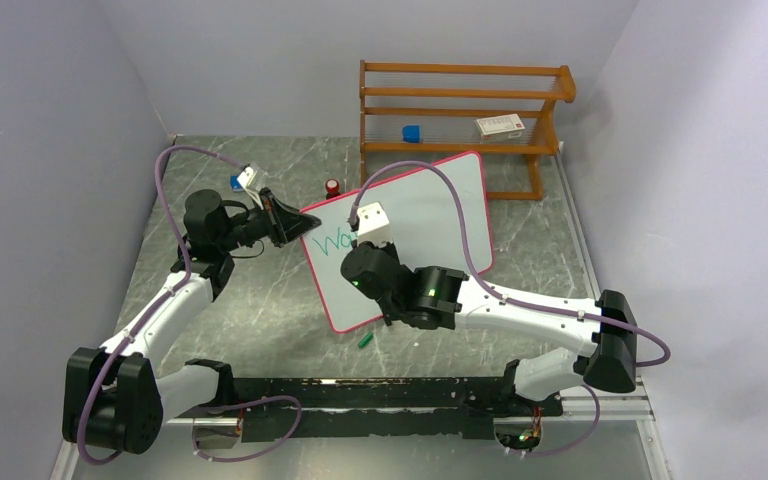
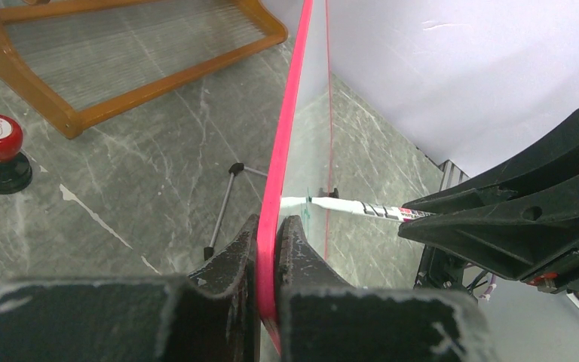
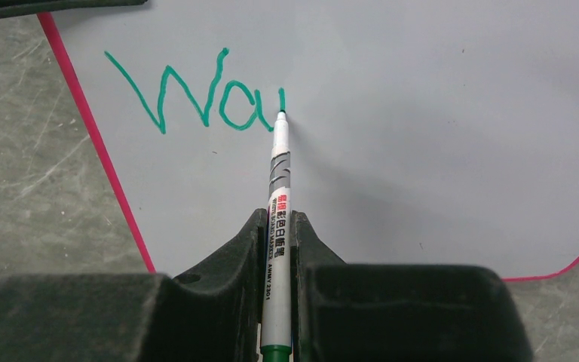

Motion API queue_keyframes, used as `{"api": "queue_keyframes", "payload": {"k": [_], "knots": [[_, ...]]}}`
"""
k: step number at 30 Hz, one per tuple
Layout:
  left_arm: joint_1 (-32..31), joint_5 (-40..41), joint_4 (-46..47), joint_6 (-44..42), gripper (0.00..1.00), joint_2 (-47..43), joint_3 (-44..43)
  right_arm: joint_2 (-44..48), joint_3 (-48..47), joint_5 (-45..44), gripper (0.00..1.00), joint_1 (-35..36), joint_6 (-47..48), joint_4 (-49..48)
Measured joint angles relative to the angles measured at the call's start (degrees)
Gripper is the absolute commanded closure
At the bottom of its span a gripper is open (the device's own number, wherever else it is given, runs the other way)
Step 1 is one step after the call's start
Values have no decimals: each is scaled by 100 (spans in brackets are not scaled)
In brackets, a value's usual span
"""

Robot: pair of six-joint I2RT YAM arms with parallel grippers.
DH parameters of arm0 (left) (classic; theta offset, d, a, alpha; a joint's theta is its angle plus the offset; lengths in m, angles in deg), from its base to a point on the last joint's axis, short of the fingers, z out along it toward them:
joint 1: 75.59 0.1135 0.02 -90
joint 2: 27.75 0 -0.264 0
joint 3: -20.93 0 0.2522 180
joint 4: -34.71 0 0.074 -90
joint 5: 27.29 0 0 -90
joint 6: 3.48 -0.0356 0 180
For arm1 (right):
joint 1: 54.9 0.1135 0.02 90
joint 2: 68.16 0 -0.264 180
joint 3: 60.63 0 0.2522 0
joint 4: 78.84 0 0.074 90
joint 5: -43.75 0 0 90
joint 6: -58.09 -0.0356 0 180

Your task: Write a sentence on the whiteboard

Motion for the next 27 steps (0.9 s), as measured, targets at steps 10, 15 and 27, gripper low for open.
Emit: {"api": "queue_keyframes", "payload": {"k": [10,15,27], "knots": [[0,4,-2,2,95,7,0,-9,0,70,100,0,-120,162],[0,4,-2,0,95,11,0,-9,0,85,100,0,-146,173],[0,4,2,2,95,22,-2,-11,0,162,100,0,-173,247]]}}
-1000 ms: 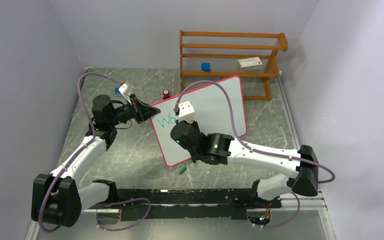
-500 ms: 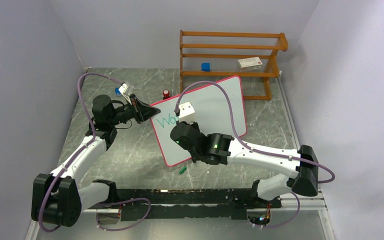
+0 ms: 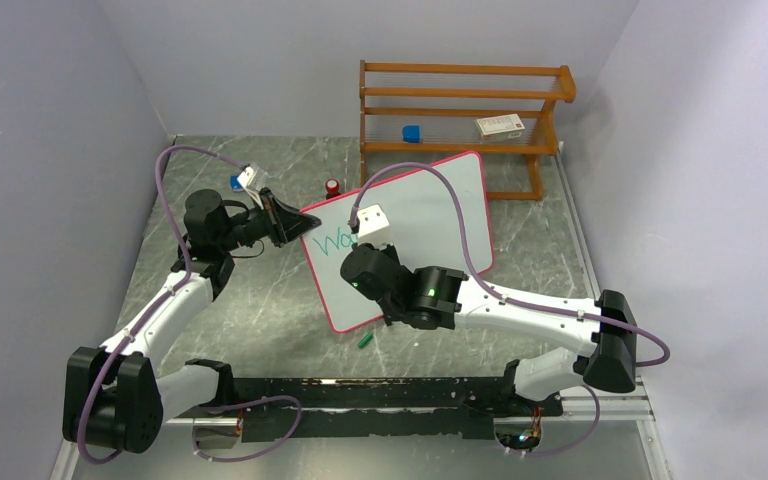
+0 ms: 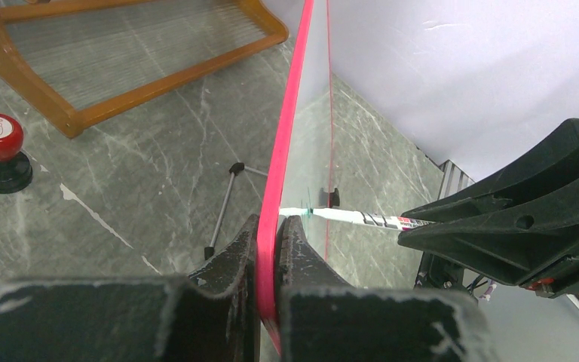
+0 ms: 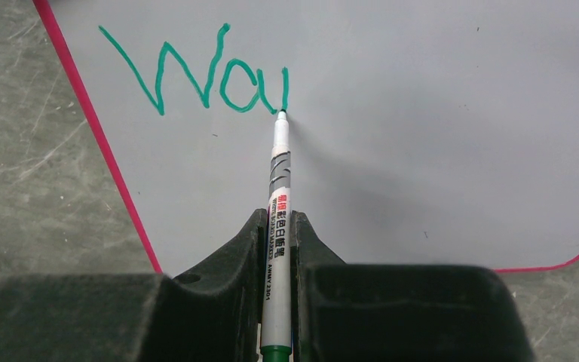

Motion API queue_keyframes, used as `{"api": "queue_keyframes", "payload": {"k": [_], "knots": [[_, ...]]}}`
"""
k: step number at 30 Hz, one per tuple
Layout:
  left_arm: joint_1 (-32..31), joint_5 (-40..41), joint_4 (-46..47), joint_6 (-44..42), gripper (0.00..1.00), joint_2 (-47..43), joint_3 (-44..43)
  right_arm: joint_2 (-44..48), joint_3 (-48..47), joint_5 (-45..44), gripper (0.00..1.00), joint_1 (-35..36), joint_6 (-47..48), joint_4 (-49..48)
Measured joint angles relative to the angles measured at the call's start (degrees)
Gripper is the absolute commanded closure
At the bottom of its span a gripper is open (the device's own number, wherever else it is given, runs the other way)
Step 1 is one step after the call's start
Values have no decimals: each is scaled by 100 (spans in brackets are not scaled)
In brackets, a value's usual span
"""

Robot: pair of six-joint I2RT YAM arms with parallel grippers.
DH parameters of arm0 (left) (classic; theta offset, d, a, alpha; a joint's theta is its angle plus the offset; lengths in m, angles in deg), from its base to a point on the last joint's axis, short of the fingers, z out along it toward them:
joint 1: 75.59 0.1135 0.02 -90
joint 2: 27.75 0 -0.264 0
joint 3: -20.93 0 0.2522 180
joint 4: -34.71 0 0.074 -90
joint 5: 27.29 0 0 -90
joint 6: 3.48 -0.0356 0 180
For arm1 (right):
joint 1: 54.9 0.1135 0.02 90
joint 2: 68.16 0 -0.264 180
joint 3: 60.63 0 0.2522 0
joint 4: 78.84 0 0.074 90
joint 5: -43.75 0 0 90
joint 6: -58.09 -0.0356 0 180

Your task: Write a sentence on the whiteboard

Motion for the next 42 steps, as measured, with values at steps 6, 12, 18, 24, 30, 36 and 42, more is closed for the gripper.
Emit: {"api": "queue_keyframes", "payload": {"k": [6,12,18,24,30,36,42], "knots": [[0,0,0,0,95,0,-2,0,0,-15,100,0,7,-20],[0,4,0,0,95,0,-2,0,0,-87,100,0,79,-125],[0,4,2,0,95,0,-2,0,0,-138,100,0,160,-262],[0,4,2,0,95,0,-2,0,0,-168,100,-2,190,-321],[0,13,0,0,95,2,-2,2,0,-229,100,-42,234,-417],[0,20,0,0,95,7,-2,2,0,-251,100,-57,247,-459],[0,24,0,-2,95,11,-2,2,0,-251,100,-68,227,-452]]}}
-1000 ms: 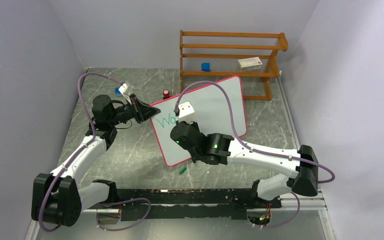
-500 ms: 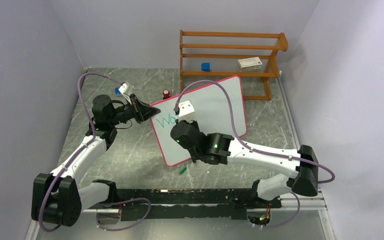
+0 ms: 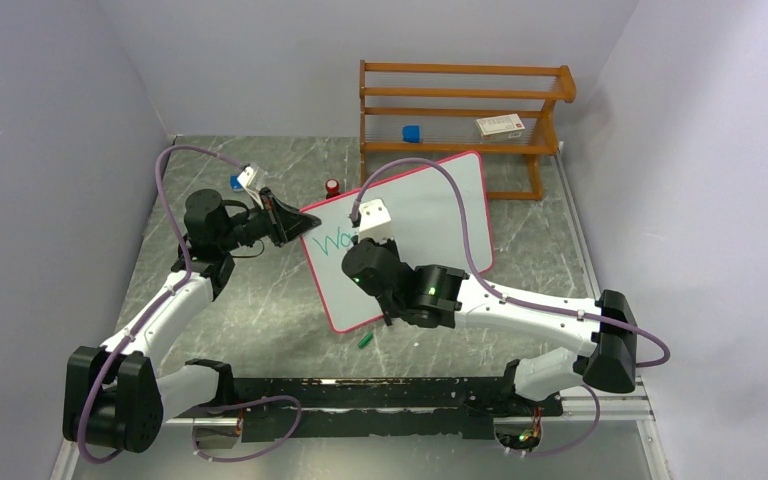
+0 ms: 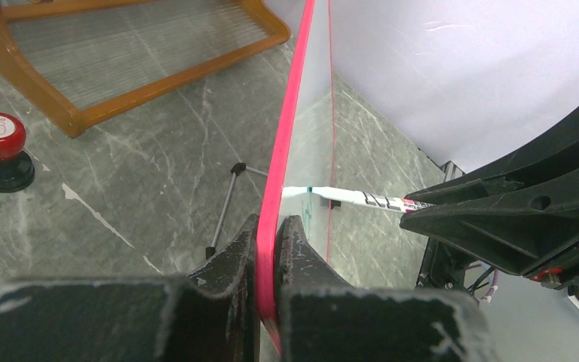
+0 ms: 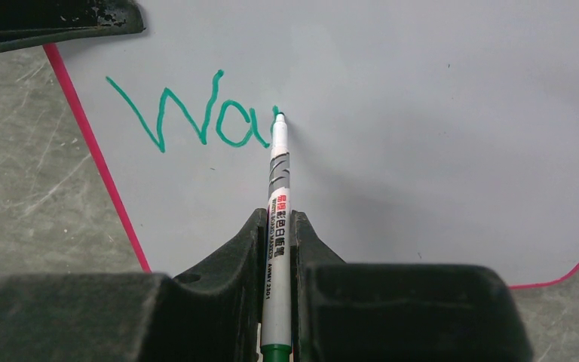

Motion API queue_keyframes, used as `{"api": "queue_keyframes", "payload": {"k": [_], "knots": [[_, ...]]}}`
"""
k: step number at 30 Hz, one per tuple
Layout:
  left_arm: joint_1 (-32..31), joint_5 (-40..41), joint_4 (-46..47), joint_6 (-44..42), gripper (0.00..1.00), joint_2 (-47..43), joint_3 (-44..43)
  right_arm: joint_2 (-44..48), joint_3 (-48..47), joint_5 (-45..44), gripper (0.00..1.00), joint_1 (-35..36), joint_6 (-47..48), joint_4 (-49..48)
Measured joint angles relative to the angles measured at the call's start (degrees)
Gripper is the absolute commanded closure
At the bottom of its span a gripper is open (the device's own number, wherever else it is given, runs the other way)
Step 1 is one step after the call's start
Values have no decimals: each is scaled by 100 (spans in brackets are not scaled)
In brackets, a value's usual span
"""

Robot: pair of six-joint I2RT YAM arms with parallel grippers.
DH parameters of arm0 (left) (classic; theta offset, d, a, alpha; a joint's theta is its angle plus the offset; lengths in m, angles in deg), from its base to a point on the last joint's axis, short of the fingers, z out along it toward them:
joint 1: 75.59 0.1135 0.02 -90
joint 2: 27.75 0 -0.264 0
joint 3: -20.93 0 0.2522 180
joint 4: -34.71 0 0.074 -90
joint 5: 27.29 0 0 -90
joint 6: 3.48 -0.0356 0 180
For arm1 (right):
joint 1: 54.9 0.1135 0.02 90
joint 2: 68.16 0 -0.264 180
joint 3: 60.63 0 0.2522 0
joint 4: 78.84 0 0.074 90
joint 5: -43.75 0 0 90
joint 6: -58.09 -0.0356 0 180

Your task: Write a sentence on the whiteboard

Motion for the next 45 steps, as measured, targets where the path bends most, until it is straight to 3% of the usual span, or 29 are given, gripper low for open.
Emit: {"api": "queue_keyframes", "payload": {"k": [45], "knots": [[-4,-31,-13,2,95,0,-2,415,319,133,100,-243,7,-107]]}}
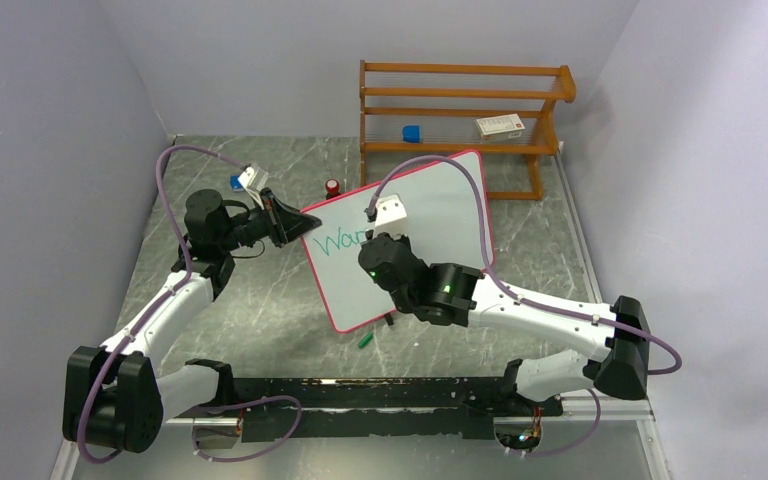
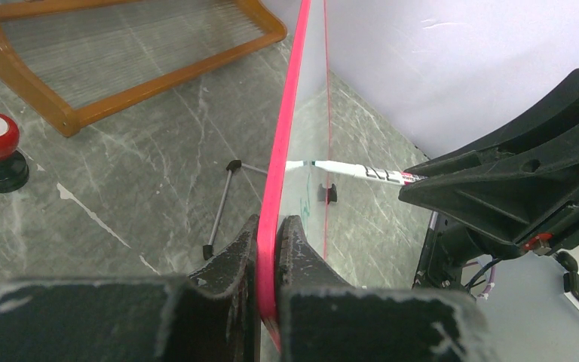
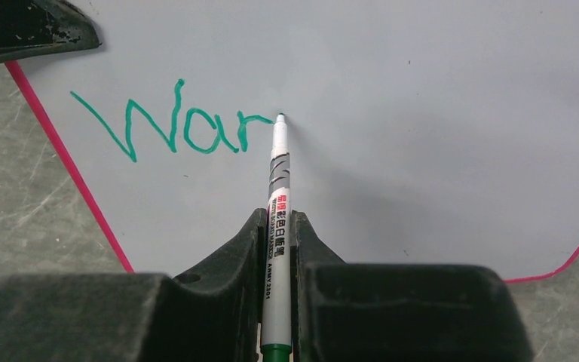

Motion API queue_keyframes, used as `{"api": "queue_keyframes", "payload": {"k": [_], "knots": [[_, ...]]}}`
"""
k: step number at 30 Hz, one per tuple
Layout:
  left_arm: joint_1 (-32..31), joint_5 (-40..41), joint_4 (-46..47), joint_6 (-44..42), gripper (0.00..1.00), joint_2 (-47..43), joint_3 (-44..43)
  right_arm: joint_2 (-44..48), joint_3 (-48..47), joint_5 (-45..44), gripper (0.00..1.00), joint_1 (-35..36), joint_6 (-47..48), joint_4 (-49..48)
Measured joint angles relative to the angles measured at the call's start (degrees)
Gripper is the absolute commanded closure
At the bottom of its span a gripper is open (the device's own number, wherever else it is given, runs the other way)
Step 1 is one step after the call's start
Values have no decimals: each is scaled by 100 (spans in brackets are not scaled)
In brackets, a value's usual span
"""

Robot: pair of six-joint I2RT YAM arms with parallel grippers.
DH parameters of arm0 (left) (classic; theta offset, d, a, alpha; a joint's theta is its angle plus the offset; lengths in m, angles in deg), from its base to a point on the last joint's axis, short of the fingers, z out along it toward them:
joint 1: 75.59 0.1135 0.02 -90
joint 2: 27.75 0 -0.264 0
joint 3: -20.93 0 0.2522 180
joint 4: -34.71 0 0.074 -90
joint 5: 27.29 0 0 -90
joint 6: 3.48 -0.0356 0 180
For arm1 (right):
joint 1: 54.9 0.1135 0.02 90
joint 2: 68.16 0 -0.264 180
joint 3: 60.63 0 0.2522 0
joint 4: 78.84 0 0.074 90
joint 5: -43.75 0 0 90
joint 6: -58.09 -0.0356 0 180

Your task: Write a sentence on the whiteboard

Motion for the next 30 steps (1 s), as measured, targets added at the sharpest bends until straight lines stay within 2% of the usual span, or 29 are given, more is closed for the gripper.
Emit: {"api": "queue_keyframes", "payload": {"k": [30], "knots": [[0,13,-11,-2,95,11,0,-68,0,173,100,-79,-157,160]]}}
